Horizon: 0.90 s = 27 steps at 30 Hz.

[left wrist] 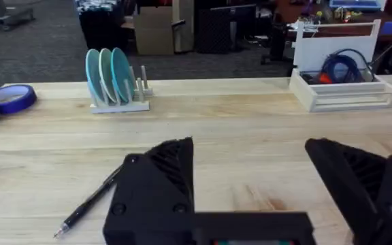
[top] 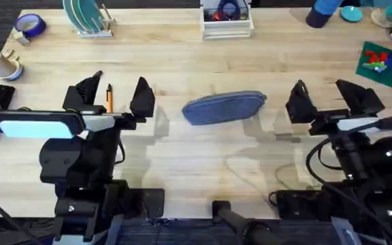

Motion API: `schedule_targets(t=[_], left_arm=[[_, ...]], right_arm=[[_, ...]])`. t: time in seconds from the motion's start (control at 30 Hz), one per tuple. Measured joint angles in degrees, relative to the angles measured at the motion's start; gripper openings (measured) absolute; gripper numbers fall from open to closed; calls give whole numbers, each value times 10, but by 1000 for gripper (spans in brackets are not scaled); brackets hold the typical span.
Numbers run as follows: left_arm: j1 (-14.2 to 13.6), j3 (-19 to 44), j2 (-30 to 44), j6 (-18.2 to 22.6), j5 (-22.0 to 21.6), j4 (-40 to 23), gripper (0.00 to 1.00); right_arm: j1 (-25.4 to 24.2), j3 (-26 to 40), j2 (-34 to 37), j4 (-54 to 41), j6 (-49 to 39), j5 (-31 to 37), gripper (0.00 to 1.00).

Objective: Unzip the bag, pick up the pens from the table one at a time and place them inside, then zip the bag closed.

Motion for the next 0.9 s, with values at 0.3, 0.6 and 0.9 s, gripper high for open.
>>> schedule_targets(t=[0.3, 0.6, 0.9], left_arm=[[0, 6, 0, 26, -5, -4, 995], [0, 157, 0, 31, -7, -109, 993], [0, 330, 52, 31, -9, -271, 993]], right_arm=[[0, 20, 0, -33, -16, -2, 996], [0, 168, 1, -180, -28, -6, 995], [0, 331, 31, -332, -30, -19, 995]])
